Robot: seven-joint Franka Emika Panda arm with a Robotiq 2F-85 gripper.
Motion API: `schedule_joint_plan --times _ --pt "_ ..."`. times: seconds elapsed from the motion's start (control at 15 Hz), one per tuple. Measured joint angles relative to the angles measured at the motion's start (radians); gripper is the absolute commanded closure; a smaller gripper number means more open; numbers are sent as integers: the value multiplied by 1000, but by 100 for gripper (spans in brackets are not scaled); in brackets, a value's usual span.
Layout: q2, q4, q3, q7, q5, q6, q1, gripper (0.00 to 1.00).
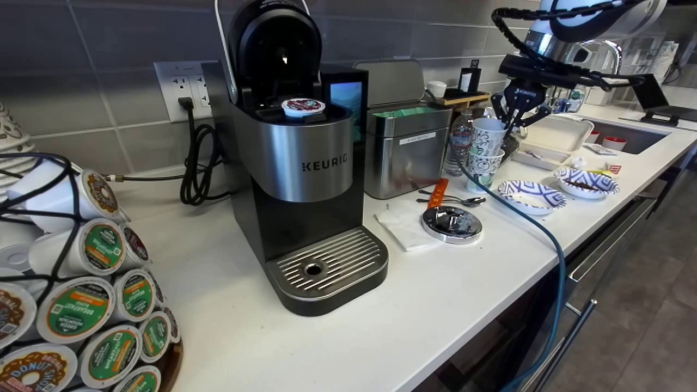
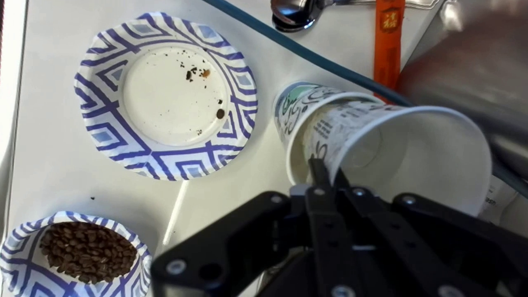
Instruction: Move the cups to the right, then stack them
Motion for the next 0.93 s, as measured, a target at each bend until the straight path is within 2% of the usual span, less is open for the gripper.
schedule_joint_plan --times 0.33,0.4,0.47,0.93 --pt "31 -29 -33 76 -40 57 18 99" --pt "34 -33 -38 88 -40 60 19 72" --pt "35 -37 -42 96 -40 62 19 71" --pt "34 -43 -50 129 -40 71 19 20"
